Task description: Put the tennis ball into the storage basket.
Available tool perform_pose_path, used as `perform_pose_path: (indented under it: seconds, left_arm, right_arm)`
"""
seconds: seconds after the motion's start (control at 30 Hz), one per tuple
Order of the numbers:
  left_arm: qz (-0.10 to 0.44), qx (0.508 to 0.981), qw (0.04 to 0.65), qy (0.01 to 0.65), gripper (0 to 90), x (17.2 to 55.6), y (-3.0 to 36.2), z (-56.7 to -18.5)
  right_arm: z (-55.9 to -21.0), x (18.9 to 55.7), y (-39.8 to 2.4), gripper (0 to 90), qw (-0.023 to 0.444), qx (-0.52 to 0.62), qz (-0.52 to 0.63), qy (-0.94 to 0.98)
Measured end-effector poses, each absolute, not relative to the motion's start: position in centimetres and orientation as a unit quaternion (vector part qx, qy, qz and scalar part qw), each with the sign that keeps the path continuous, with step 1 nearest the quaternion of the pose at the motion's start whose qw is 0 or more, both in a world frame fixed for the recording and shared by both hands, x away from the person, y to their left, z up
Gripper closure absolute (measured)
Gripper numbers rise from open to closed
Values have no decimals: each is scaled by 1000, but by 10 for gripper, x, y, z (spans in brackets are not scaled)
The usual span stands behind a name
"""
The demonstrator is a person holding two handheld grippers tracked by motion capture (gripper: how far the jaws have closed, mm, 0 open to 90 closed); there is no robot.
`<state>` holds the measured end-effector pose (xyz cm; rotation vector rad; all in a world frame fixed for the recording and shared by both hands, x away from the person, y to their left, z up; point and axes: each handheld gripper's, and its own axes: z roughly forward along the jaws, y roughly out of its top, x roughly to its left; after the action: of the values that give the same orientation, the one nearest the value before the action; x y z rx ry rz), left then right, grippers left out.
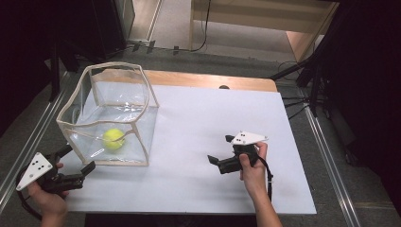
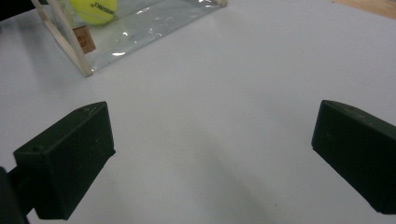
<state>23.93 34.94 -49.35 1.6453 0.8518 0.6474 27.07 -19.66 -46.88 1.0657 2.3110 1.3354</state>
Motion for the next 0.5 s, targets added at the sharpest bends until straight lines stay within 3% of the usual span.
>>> perform_pose_path:
  seconds: [0.5]
  left_arm:
    - [274, 698, 554, 360, 0, 239, 349, -493]
  right_arm:
    - [-483, 258, -229, 0, 147, 400, 460, 779]
